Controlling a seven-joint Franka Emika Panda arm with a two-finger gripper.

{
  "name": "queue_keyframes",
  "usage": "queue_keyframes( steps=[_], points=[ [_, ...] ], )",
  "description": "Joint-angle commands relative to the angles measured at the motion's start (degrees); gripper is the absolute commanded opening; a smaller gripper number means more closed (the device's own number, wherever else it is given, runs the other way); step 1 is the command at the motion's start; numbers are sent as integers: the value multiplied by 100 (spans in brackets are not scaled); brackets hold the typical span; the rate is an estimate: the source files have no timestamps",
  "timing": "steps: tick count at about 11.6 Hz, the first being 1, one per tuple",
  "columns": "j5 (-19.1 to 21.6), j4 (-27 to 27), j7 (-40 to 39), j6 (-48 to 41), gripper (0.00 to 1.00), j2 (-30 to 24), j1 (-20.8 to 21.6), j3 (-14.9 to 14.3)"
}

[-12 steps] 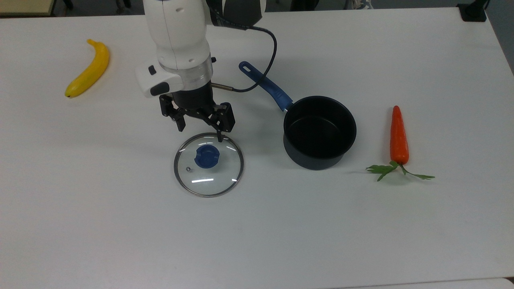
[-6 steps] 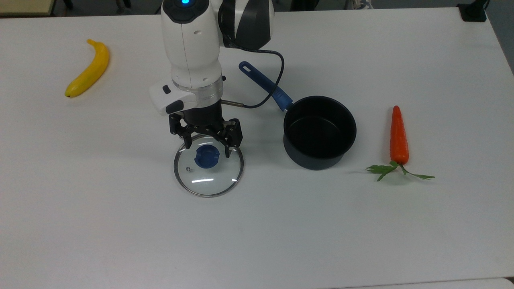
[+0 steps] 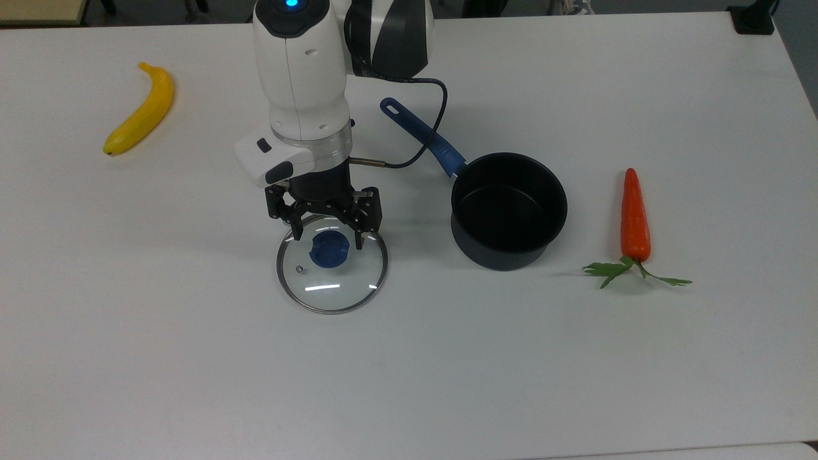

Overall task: Close lid
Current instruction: 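Lower the gripper onto the blue knob of the glass lid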

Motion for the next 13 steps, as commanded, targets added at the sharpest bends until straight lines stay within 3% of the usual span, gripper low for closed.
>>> queue_keyframes(
  steps=[1, 3, 6, 9, 13],
  points=[
    [21, -67, -219, -114, 92, -29, 23, -107],
    [47, -93, -472, -140, 92, -11, 14, -309],
    [38, -269, -553, -219, 93, -11, 22, -309],
    [56, -260, -527, -255, 100, 94, 75, -283],
    [56, -207, -412, -211, 100, 313, 128, -248]
  ],
)
